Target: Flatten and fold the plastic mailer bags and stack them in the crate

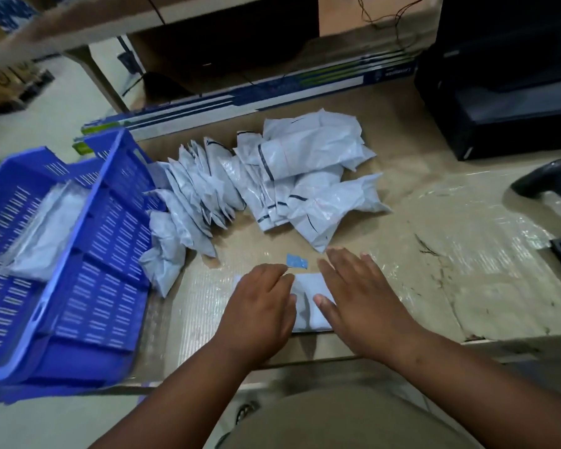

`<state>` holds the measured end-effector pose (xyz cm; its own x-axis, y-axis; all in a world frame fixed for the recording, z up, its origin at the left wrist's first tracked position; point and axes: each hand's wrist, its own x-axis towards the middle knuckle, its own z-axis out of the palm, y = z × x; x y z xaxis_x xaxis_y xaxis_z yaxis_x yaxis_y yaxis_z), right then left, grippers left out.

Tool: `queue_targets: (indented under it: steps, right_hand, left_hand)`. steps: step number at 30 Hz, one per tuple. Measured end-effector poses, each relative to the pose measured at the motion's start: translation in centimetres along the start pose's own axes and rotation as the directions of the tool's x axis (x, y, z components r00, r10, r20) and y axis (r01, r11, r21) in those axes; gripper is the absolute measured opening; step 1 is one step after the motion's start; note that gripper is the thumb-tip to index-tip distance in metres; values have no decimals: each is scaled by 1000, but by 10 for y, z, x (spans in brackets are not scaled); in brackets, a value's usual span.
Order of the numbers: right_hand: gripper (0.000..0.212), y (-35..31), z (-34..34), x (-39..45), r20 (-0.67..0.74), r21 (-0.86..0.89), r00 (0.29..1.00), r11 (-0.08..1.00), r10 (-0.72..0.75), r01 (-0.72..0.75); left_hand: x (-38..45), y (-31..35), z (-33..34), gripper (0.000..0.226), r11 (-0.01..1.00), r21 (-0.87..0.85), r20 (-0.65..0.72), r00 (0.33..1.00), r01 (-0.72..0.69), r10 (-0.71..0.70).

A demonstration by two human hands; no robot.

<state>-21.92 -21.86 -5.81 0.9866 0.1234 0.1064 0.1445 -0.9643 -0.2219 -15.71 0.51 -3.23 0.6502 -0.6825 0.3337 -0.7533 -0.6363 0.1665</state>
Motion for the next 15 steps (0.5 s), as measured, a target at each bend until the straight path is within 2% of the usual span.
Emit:
queue_targets:
  steps: [2,4,10,15]
  right_hand:
    - [73,-3,10,3,89,-14,996,1000,25,-24]
    - [75,-3,17,4,107,5,994,1000,27,-27]
    - [76,-2,19,7,122,-54,992,999,5,2]
    - [77,-4,21,9,121,-50,992,999,19,-13]
  left_hand:
    - [2,7,6,32,999,-21,-9,1000,-30,30]
    - [4,12,12,43,999,-26,28,999,-42,43]
    - [14,18,32,74,998,39,316,948,-39,25]
    - [10,11,47,74,996,-54,273,959,-68,80]
